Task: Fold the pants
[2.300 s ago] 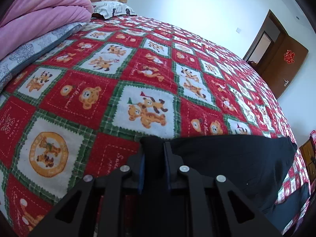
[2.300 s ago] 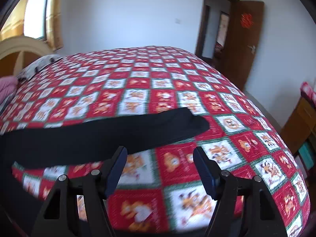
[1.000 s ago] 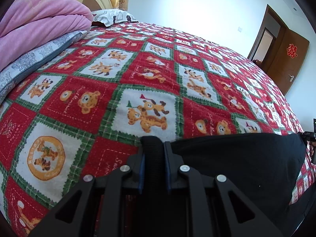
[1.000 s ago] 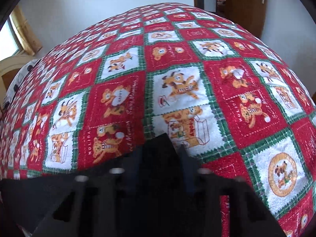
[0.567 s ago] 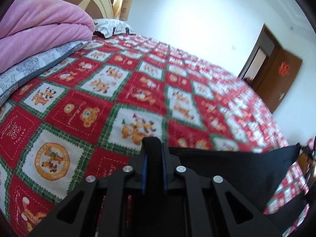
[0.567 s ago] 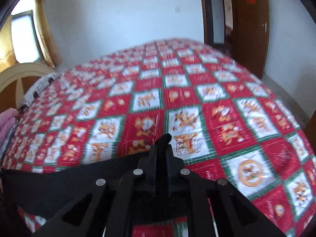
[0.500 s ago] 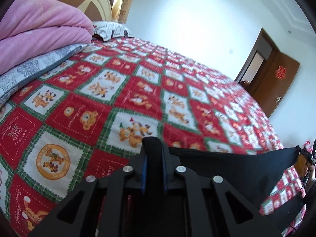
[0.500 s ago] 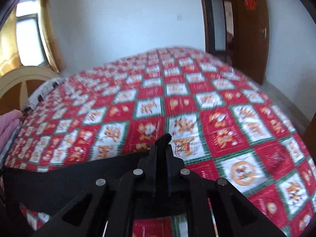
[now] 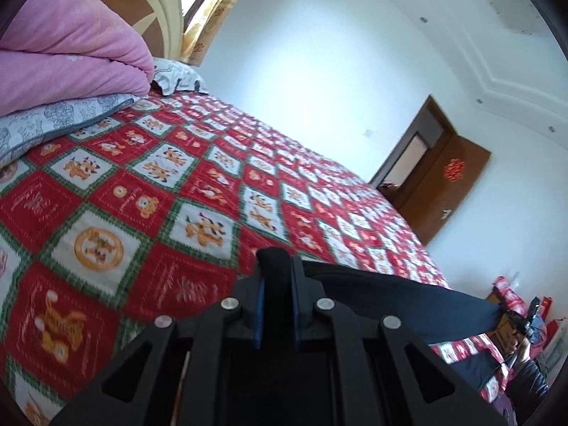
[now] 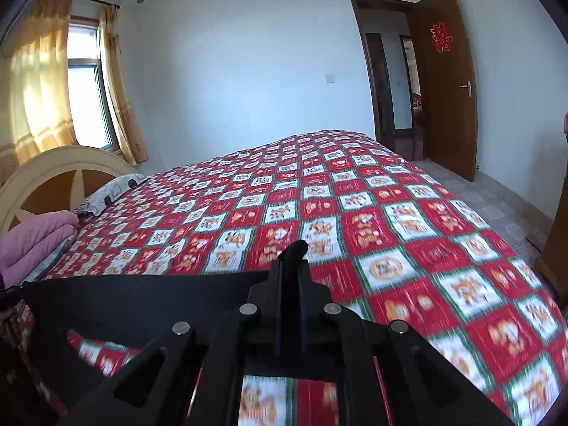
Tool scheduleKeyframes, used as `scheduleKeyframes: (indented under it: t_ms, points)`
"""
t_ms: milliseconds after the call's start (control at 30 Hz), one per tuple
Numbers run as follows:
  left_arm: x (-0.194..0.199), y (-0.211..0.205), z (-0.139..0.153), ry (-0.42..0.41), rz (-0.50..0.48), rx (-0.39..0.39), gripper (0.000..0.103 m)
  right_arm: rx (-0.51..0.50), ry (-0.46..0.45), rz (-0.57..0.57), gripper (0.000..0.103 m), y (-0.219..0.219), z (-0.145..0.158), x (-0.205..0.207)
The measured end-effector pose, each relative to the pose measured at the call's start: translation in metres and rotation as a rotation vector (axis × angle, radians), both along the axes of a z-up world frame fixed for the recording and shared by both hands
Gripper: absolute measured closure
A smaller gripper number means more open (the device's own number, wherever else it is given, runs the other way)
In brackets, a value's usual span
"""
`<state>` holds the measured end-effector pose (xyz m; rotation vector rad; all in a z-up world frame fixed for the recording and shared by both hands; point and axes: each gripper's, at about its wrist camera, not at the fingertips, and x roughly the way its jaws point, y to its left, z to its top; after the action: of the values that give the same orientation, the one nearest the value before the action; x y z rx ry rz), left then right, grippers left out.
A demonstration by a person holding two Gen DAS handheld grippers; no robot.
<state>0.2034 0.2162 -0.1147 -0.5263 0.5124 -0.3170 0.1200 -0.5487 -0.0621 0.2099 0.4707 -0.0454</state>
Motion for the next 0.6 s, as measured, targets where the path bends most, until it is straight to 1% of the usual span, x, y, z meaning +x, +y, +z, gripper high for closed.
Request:
scheduleKeyframes:
  t_ms: [67,200,300,400,500,600]
  points:
    - [-0.015,0.004,-0.007,-0.010,-0.015,-0.030,0.090,0.018,-0.007,0.000,0.096,-0.002,-0.005,-0.019]
    - [-0.037,0.008,-0.024,-0.004,-0.036,-0.053,0.090,0.054,-0.001,-0.014,0.096,-0.009,-0.022,-0.062]
    - [-0.055,0.011,-0.037,0.000,-0.052,-0.047,0.090,0.080,0.015,-0.030,0.096,-0.017,-0.034,-0.083]
    - [-0.068,0.016,-0.051,0.016,-0.067,-0.058,0.090,0.103,0.030,-0.017,0.096,-0.020,-0.044,-0.103]
    - [-0.077,0.013,-0.063,0.044,-0.083,-0.022,0.090,0.086,0.066,-0.009,0.096,-0.014,-0.052,-0.114]
    - [-0.084,0.011,-0.066,0.045,-0.091,0.009,0.090,0.078,0.112,-0.026,0.096,-0.013,-0.062,-0.123]
